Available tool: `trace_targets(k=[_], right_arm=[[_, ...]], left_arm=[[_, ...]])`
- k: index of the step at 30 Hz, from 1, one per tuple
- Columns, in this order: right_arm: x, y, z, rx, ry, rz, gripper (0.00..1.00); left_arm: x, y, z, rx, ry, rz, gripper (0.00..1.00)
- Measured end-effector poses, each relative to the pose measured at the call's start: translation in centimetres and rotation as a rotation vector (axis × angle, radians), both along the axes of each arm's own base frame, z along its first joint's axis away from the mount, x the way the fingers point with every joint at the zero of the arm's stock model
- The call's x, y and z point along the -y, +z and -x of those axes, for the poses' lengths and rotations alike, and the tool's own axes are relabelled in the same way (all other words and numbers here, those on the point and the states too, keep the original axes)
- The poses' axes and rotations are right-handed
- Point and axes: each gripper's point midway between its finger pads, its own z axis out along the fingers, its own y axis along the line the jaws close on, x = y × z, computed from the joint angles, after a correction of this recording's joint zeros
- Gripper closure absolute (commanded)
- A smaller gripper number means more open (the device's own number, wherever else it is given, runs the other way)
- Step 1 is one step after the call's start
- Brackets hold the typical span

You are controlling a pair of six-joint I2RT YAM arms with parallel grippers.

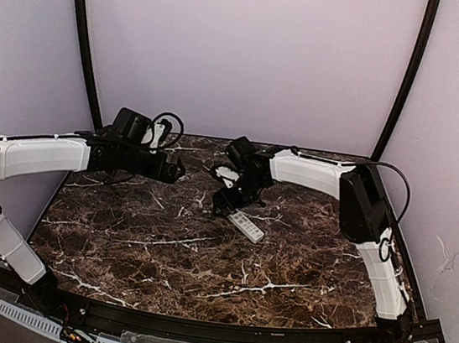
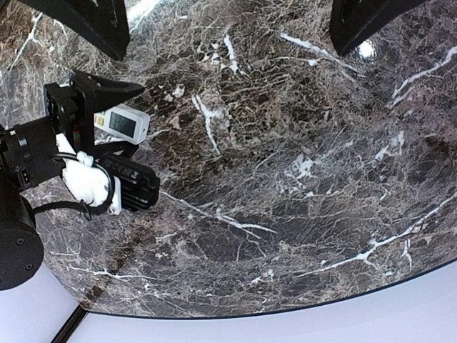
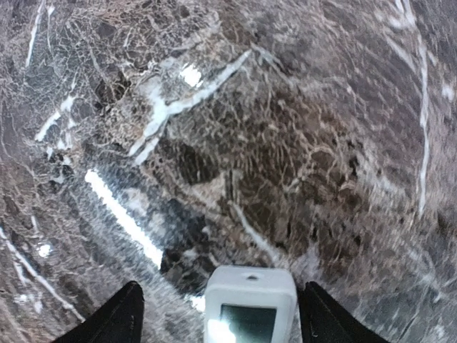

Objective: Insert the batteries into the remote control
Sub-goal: Place the remote control at the center of the board, then reset both arms

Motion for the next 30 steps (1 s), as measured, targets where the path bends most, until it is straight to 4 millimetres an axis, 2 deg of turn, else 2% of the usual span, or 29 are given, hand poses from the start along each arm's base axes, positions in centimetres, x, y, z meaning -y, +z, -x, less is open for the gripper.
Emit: trace_targets(k=[2,4,6,8,12,15,16,18,20,22,25,28,30], right_arm=[[0.2,0.8,0.5,-0.012,0.0,-0.034,0.13],[0.5,2.6,0.6,-0.009,-0.006,-0.088,0.11],[1.2,5.9,0.5,0.024,-0.014,-0.172,0.08],[2.7,8.6,-0.6,0.066,-0.044,-0.237,0.06],[7.6,14.4,-2.0,0.174,-0.123,-0.392,0.01],[11.4,16.4,-2.4,0.233,-0.186,-0.467,0.01],[12.9,16.4,-2.2,0.243,-0.211,-0.489,0.01],[14.6,15.9,-1.8,0.249,-0.24,-0.508,0.01],[16.3,14.2,-0.6,0.235,-0.271,-0.52,0.01],[17.6,12.3,0.5,0.214,-0.297,-0.521,0.02],[18.9,9.3,2.4,0.175,-0.323,-0.524,0.01],[19.4,7.0,4.2,0.132,-0.334,-0.523,0.01],[19.5,6.3,5.0,0.119,-0.337,-0.529,0.01]], left_arm=[[0.4,0.6,-0.1,-0.006,-0.01,0.02,0.01],[0.5,1.6,-0.5,0.001,-0.011,0.035,0.02],[0.7,2.9,-1.1,0.005,-0.012,0.055,0.01],[0.9,4.0,-1.9,0.008,-0.013,0.067,0.02],[0.7,5.4,-3.8,0.008,0.008,0.054,0.01],[0.0,5.6,-4.5,0.006,0.037,0.026,0.01],[-0.3,5.5,-4.7,0.003,0.046,0.02,0.02],[-0.6,5.1,-4.6,-0.005,0.052,0.017,0.02],[-0.8,4.1,-4.5,-0.019,0.059,0.017,0.01],[-1.2,1.7,-3.8,-0.055,0.068,0.01,0.02],[-2.1,-2.8,-1.9,-0.144,0.081,-0.017,0.01],[-2.8,-6.0,-0.2,-0.212,0.093,-0.035,0.02],[-3.1,-7.2,0.5,-0.237,0.099,-0.039,0.02]])
